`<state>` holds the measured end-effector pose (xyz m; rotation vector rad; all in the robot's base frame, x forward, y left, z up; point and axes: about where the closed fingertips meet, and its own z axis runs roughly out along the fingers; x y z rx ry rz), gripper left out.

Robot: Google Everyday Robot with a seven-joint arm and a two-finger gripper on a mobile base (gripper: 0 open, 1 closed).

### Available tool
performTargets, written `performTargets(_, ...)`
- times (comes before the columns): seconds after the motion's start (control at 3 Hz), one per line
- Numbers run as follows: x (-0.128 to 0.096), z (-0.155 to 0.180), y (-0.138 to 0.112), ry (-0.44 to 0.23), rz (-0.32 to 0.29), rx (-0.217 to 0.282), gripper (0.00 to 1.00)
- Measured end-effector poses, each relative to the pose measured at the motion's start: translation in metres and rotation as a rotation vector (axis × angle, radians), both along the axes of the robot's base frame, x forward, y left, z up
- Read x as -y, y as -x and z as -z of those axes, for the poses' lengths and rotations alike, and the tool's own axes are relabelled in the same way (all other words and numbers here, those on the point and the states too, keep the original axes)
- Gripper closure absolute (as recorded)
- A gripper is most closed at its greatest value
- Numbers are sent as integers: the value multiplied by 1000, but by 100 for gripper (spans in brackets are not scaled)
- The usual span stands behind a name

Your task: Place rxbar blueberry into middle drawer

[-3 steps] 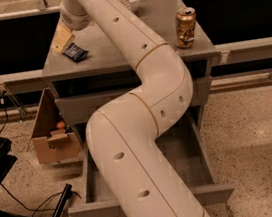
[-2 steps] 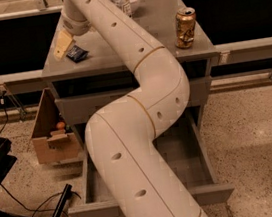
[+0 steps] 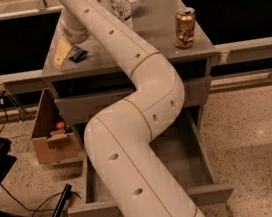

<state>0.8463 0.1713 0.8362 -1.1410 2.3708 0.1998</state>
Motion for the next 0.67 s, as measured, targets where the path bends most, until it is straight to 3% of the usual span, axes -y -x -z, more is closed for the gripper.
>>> performTargets(0.67, -6, 7, 2, 8, -17, -9, 50)
